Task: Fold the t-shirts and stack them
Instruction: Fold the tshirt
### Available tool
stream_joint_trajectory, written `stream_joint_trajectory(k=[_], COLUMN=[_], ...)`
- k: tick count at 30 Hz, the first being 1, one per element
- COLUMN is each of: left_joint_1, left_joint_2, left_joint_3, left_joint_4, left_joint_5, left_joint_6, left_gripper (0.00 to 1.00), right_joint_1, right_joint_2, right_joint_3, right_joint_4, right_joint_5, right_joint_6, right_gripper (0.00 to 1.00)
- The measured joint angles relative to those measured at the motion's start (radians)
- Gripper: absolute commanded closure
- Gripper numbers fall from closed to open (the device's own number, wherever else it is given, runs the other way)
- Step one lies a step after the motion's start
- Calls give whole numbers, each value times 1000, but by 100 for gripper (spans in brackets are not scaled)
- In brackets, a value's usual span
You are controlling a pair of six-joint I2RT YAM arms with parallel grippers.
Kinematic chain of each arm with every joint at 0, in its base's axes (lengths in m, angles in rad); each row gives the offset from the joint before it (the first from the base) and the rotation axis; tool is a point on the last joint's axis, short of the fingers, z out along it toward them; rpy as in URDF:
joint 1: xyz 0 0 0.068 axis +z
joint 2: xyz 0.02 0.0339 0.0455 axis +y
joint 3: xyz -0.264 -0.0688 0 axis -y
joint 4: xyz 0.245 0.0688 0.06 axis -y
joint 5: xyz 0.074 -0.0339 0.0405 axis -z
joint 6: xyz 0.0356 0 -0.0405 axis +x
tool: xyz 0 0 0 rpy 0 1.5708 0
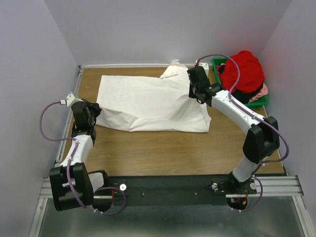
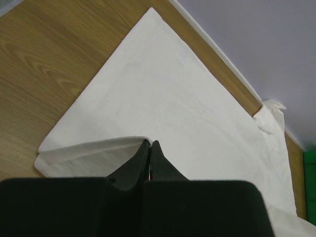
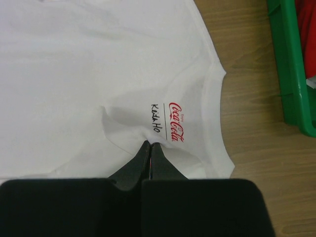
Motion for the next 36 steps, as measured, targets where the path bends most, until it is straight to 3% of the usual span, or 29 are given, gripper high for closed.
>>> stream_joint_trajectory(k=[10,34,35,36], left_joint_1=[21,78,78,79], left_joint_2=[91,264,274,283], left_joint_3=[28,45,48,52], left_joint_4=[43,111,112,113], left_joint_5=[23,71,73,76], left_joint_6=[-17,-21,-20,-20], left_gripper=[100,100,99,86], right_joint_1=[-38,-82,-82,-85], right_joint_2=[84,146,154,161], right_joint_3=[92,122,123,124], right_joint_4=[16,20,20,21], right_joint_5=[-14,-14,-14,-14], right_joint_6=[-53,-78,-78,-78], right_gripper=[100,100,100,98])
